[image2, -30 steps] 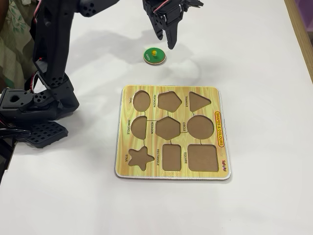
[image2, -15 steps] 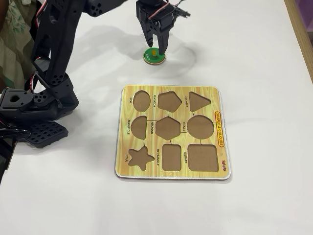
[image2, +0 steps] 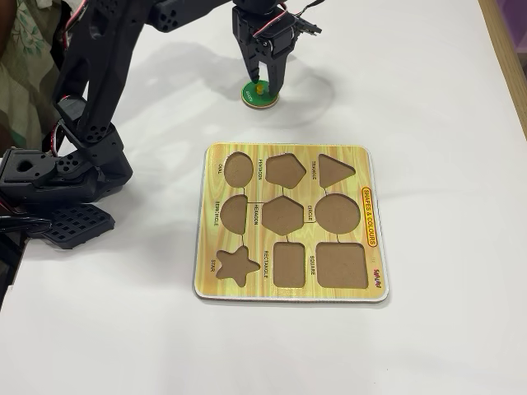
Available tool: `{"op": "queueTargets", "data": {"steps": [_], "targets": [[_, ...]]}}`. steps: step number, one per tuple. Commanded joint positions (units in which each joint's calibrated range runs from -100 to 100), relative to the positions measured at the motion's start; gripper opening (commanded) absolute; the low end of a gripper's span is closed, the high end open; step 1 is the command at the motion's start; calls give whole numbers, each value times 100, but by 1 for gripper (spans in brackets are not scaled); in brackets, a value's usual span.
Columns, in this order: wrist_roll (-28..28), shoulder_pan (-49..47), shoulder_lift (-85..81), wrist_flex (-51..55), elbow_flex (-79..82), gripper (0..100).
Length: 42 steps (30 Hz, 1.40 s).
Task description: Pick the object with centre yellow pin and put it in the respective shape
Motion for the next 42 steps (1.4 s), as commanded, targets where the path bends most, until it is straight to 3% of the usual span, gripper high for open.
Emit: {"op": "queueTargets", "data": {"steps": [1, 42], "targets": [[-24, 82, 43, -44, -495, 16], [-19, -104, 9, -26, 198, 16]]}}
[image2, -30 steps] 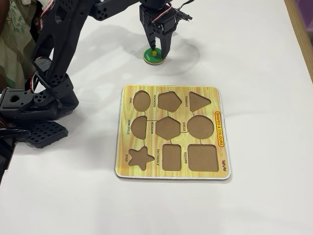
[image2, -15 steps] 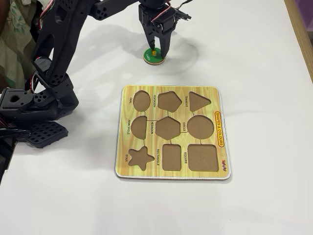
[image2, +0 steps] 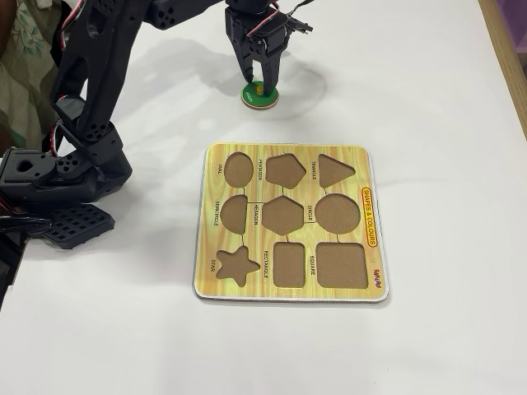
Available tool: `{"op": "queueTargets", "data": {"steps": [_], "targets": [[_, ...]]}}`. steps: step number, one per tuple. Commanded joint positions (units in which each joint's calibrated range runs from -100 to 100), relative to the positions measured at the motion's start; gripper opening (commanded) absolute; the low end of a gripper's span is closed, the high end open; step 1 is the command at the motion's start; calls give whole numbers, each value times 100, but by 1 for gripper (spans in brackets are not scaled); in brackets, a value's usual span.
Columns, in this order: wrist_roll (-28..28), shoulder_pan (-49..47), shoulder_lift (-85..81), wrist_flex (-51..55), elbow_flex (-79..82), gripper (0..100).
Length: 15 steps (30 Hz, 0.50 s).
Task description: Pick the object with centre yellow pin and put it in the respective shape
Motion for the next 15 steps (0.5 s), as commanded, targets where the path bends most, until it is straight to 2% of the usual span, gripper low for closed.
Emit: {"op": "queueTargets", "data": {"steps": [1, 15], "targets": [[-19, 169, -128, 77, -45, 16], [-19, 345, -128, 68, -18, 15]]}}
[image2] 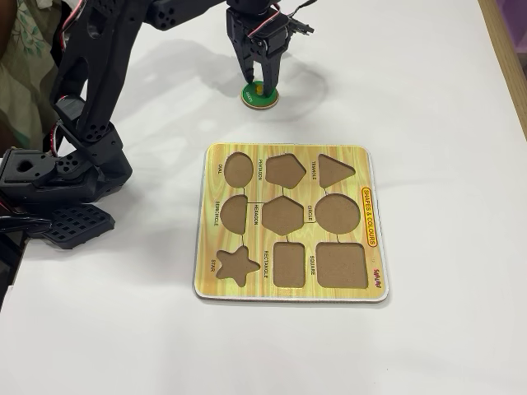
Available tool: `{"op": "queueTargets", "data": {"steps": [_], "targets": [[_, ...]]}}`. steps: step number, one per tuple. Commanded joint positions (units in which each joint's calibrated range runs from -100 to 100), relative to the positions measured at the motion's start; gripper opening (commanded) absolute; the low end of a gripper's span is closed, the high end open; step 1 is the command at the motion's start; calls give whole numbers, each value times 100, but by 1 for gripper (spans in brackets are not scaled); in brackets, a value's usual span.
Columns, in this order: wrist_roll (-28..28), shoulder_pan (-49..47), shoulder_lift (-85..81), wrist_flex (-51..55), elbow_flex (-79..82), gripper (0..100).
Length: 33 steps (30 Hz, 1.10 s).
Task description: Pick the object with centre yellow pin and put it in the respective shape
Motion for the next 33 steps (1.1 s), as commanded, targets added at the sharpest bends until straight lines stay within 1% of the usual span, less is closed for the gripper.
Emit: {"op": "queueTargets", "data": {"steps": [1, 12, 17, 25, 27, 29, 33], "targets": [[-19, 130, -128, 77, 0, 15], [-19, 130, -120, 154, 45, 15], [-19, 130, -120, 154, 45, 12], [33, 130, -103, 154, 54, 11], [33, 130, -103, 154, 54, 9], [38, 140, -103, 137, 54, 1], [38, 159, -103, 146, 54, 1]]}}
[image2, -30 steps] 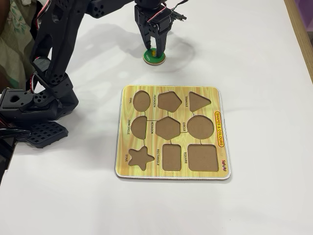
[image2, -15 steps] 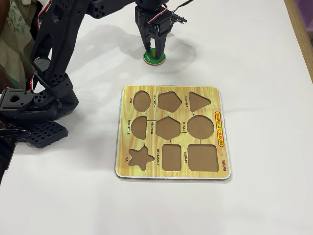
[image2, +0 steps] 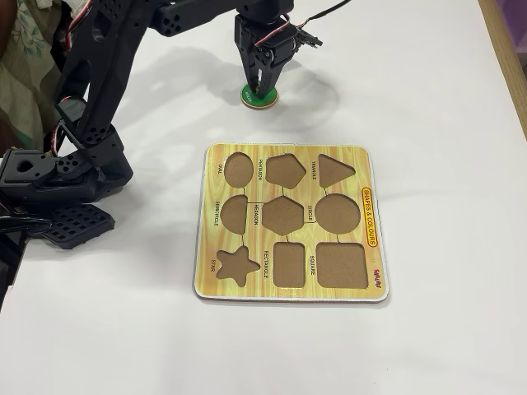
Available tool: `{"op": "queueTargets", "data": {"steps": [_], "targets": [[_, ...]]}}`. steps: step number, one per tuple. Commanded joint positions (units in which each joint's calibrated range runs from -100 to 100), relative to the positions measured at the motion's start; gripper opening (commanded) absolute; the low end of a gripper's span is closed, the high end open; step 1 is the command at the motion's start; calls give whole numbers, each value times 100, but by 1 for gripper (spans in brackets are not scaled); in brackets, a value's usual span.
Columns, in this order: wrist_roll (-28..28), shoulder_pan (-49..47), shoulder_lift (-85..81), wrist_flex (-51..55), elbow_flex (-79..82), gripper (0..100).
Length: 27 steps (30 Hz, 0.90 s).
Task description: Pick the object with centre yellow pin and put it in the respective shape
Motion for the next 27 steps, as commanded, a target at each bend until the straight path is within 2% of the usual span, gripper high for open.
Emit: {"op": "queueTargets", "data": {"steps": [1, 14, 27], "targets": [[12, 28, -103, 9, 18, 1], [-45, 185, -429, -69, -54, 1], [-50, 1972, -1258, -78, -81, 1]]}}
